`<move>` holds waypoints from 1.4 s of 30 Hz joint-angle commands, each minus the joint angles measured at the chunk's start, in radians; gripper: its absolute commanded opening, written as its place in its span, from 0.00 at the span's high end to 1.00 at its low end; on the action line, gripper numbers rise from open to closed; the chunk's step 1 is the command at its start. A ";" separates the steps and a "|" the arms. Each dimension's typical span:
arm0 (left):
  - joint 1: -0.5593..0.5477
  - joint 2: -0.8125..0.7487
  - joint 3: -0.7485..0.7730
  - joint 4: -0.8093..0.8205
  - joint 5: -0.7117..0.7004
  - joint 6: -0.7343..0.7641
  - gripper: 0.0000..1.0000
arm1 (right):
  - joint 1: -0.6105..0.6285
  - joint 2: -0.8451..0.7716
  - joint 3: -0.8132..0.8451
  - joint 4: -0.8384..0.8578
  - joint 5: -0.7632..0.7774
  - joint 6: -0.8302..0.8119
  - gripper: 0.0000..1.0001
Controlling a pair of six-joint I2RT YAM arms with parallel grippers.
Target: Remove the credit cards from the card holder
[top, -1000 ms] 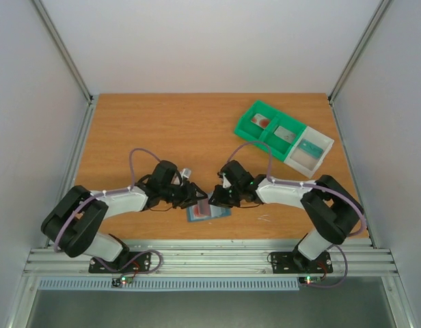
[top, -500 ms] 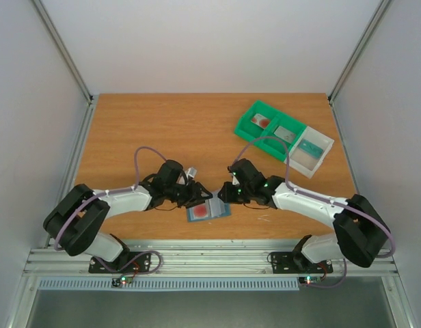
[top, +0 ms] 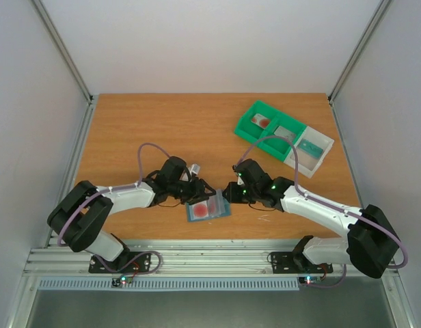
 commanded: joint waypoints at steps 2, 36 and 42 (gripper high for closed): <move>-0.008 0.010 0.042 0.008 0.003 0.021 0.56 | 0.006 -0.028 0.019 -0.032 0.032 -0.019 0.80; 0.023 0.043 -0.058 -0.098 -0.069 0.053 0.58 | 0.020 0.297 0.076 -0.020 0.003 0.017 0.82; 0.025 0.005 -0.040 -0.171 -0.136 0.076 0.58 | 0.022 0.331 0.029 -0.015 0.014 0.020 0.83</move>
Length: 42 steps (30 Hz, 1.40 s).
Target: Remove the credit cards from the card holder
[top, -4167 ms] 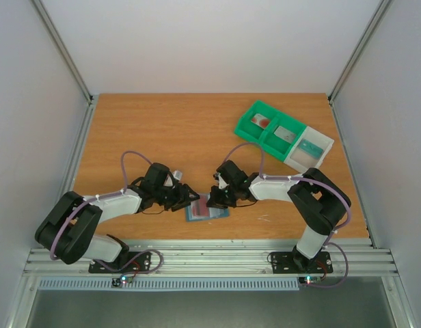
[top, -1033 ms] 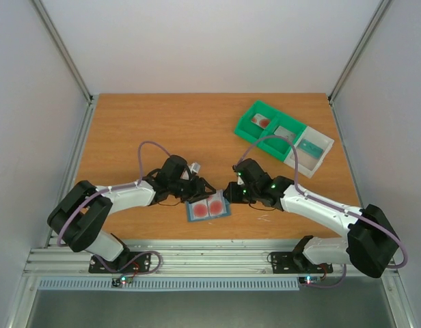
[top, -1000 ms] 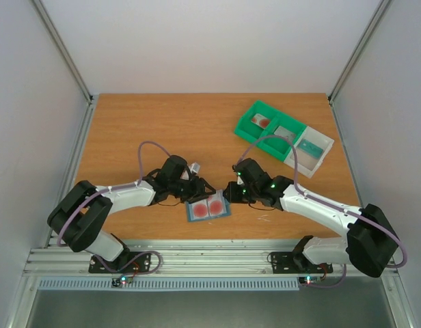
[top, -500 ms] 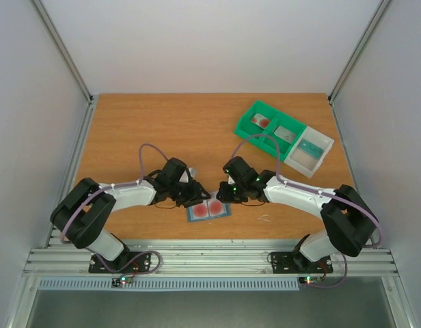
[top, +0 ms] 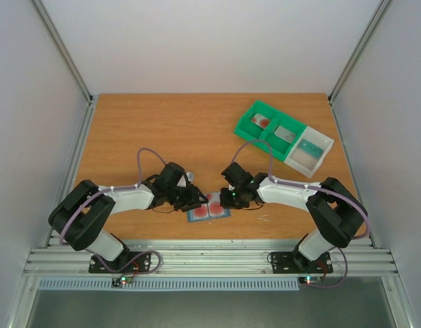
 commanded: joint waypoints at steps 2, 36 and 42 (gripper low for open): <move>0.007 -0.018 0.029 -0.111 -0.089 0.046 0.58 | 0.010 0.023 -0.061 0.007 0.027 0.020 0.84; 0.005 -0.014 -0.012 0.089 -0.012 -0.050 0.60 | 0.010 -0.008 0.055 -0.026 0.010 -0.051 0.85; 0.005 -0.001 -0.006 0.097 -0.015 -0.056 0.60 | 0.010 0.020 0.007 0.018 0.018 -0.042 0.86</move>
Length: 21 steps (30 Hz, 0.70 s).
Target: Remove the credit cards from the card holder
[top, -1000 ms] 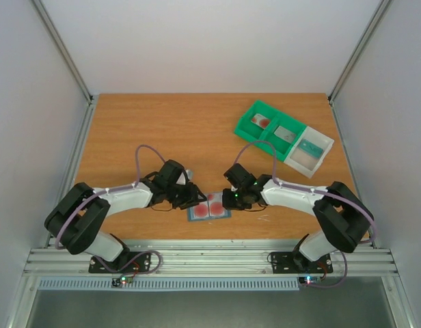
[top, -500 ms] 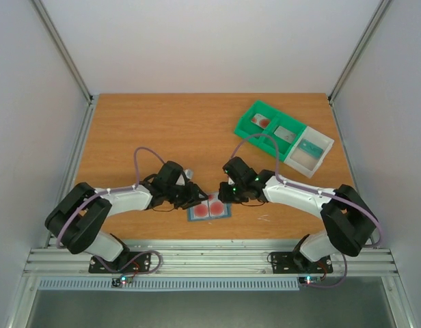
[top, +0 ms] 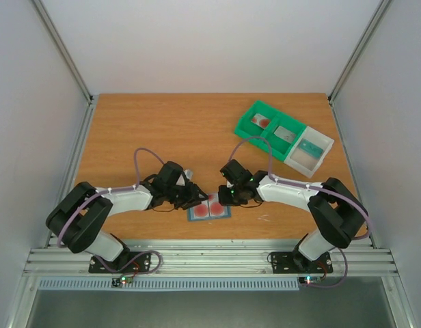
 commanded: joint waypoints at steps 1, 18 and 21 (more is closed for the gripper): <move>0.003 0.033 0.003 0.058 0.003 -0.003 0.60 | 0.006 0.033 -0.037 0.037 0.016 -0.005 0.87; -0.020 0.088 -0.016 0.173 0.001 -0.049 0.61 | 0.007 0.044 -0.109 0.092 0.000 0.014 0.93; -0.023 0.094 -0.017 0.173 0.001 -0.049 0.62 | 0.006 0.042 -0.112 0.099 -0.001 0.014 0.93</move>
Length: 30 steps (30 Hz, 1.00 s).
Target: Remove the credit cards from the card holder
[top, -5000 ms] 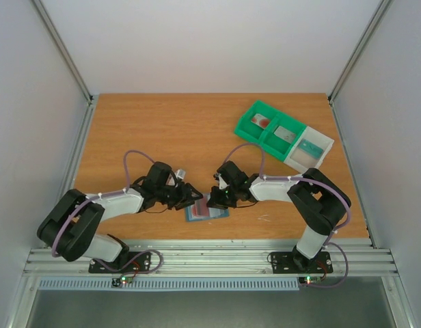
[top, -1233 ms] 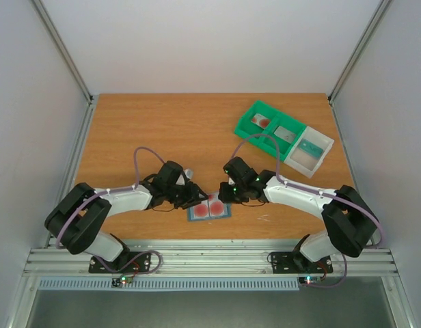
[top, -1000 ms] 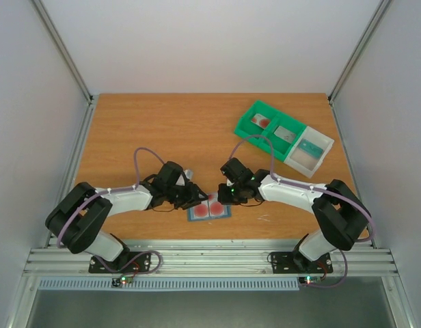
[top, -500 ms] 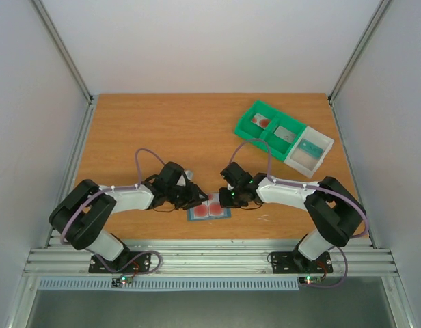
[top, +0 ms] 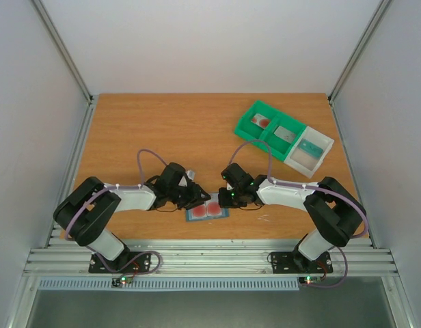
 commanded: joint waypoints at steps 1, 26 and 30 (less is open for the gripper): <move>-0.008 0.024 -0.009 0.058 -0.007 -0.004 0.63 | 0.007 0.019 -0.041 -0.015 0.010 0.010 0.93; -0.016 -0.106 -0.023 -0.089 -0.080 0.014 0.62 | 0.004 0.010 -0.083 0.045 -0.039 0.039 0.98; -0.015 -0.091 -0.036 -0.087 -0.084 0.024 0.62 | 0.004 -0.032 -0.052 0.006 -0.054 0.030 0.94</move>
